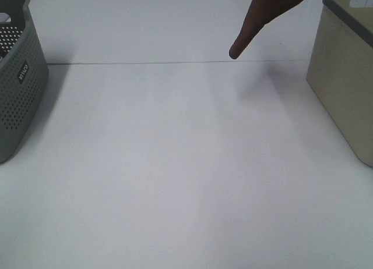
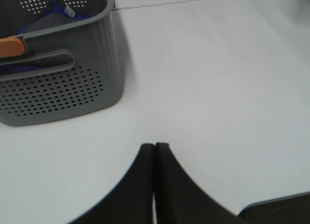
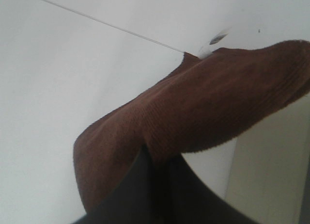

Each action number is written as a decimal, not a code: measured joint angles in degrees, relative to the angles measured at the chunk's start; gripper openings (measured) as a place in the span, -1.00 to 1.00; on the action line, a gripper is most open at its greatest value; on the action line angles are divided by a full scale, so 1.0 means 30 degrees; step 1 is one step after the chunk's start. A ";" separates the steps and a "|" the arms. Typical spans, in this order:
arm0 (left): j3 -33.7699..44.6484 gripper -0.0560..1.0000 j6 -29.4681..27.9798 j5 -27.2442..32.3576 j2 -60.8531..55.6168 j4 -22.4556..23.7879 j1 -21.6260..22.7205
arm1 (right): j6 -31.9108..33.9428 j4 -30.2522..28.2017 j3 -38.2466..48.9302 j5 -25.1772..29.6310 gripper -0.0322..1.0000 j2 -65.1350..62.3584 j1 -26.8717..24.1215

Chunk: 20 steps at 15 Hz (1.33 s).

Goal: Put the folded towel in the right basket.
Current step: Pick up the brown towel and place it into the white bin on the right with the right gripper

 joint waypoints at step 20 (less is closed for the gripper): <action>0.0000 -0.89 0.0000 0.0000 0.0000 0.0000 0.0000 | -0.0630 0.2063 0.4144 0.0019 -0.87 -0.2196 -0.9568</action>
